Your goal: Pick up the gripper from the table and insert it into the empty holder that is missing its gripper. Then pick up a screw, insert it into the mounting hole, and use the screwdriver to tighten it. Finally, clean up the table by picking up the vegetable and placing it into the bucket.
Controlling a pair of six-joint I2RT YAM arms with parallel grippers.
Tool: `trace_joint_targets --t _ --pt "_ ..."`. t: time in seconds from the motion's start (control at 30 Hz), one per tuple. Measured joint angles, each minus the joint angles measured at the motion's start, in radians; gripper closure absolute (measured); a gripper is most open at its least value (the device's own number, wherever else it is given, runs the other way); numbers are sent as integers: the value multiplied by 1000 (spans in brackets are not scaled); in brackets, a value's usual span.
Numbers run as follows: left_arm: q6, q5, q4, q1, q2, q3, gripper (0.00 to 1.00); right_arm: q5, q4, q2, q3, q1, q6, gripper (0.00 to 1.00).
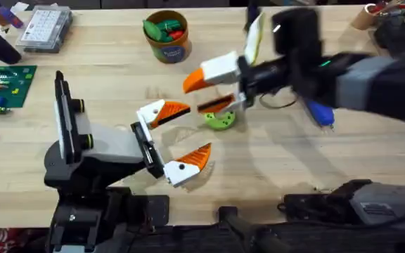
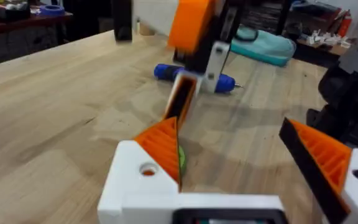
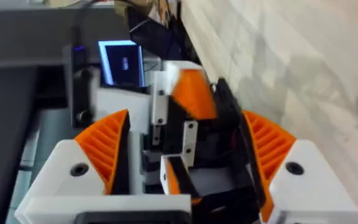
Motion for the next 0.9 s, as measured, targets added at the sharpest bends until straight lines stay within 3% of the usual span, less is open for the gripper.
trace_joint_targets --t 0.2,0.3,0.6,0.9 --pt "0 0 0 0 0 0 15 23 -297 -194 73 -107 -293 4" --pt "0 0 0 0 0 0 15 106 -494 -284 80 -144 -417 4" --pt "2 0 0 0 0 0 15 476 -1017 -435 169 -155 -699 3" --pt "2 0 0 0 0 0 15 863 -1173 -457 206 -72 -846 3"
